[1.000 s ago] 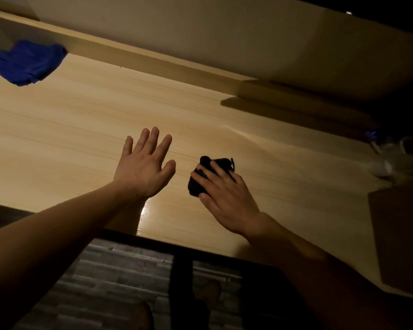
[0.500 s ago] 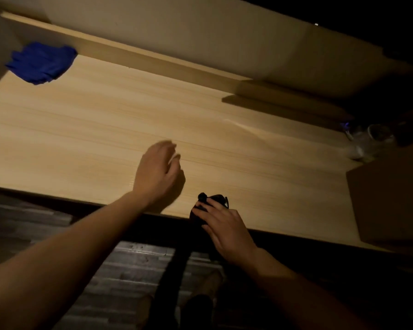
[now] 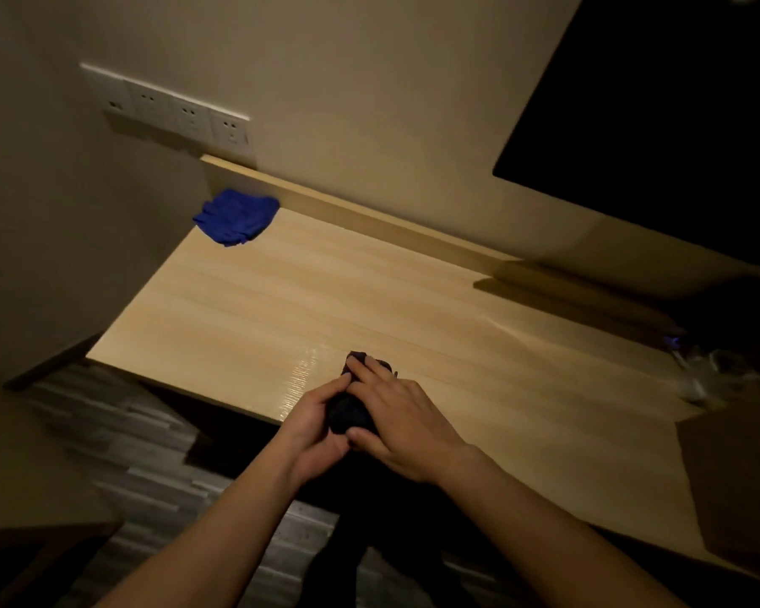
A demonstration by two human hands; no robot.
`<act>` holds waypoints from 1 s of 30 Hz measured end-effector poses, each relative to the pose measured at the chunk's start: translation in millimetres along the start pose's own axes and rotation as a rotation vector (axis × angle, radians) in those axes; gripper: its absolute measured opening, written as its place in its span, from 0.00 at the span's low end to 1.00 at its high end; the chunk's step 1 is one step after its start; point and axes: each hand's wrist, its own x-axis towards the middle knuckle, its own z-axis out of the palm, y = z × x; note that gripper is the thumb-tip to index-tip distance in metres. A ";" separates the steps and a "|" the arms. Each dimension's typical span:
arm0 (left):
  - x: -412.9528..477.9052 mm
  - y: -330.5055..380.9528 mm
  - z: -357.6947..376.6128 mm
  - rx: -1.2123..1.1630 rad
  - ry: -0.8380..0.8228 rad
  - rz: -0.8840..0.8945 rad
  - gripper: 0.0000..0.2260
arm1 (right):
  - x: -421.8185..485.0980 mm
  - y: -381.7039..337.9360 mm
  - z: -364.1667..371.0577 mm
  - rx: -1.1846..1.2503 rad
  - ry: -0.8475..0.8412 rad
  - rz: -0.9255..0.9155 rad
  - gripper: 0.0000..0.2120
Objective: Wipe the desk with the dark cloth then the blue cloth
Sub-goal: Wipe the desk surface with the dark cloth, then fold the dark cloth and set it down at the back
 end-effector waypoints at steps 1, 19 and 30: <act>1.6 10.9 -2.5 0.000 -0.022 0.010 0.22 | 10.5 -0.9 -4.8 0.024 0.001 -0.003 0.33; 98.9 194.7 -6.7 0.102 0.043 0.223 0.20 | 191.1 45.5 -11.0 1.803 0.032 0.595 0.23; 191.5 336.7 1.7 0.917 0.196 0.466 0.22 | 344.9 82.8 -41.3 1.260 0.450 0.759 0.12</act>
